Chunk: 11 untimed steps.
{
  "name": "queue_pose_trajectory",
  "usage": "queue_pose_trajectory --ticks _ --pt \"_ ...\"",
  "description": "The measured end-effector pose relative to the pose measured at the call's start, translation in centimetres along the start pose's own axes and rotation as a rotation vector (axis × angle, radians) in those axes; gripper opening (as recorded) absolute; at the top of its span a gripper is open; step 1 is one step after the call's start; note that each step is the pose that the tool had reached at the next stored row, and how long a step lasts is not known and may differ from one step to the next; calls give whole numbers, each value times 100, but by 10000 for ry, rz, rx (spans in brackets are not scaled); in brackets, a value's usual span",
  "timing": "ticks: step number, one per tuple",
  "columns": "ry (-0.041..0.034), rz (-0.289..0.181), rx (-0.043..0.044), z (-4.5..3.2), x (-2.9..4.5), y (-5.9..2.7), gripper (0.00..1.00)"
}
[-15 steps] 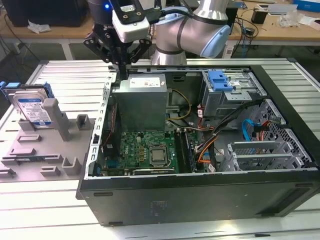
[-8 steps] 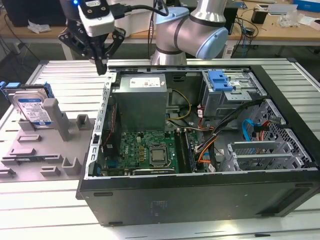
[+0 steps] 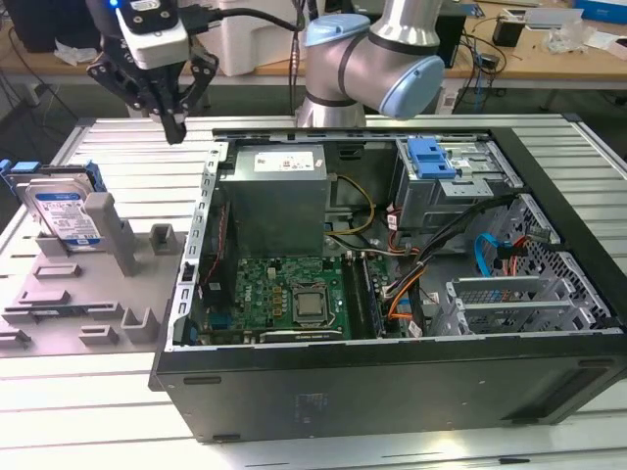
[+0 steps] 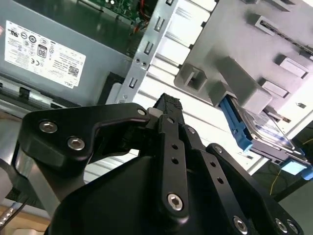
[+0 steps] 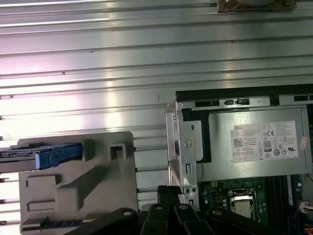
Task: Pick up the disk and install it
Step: 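Reach for the disk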
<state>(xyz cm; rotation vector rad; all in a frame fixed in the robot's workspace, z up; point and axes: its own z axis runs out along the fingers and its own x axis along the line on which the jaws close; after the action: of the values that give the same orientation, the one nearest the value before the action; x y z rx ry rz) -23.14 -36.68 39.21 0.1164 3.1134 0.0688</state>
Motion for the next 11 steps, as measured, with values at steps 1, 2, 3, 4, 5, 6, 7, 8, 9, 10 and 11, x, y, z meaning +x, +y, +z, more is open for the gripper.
queue_pose_trajectory --ticks 1,2,3,4,5,6,7,8,9,10,11 --pt "0 1 0 0 47 1 11" --pt "0 3 0 0 118 3 11" --pt "0 0 0 0 164 4 11" --pt "0 1 0 0 225 9 11" --pt "0 2 0 -1 302 18 11" --pt "0 1 0 -1 327 21 11" --pt "0 0 0 -2 350 23 11" --pt "0 2 -1 -2 423 32 11" --pt "0 2 0 -3 447 35 11" --pt "0 2 0 -3 471 37 11" --pt "0 1 0 -3 503 41 11"
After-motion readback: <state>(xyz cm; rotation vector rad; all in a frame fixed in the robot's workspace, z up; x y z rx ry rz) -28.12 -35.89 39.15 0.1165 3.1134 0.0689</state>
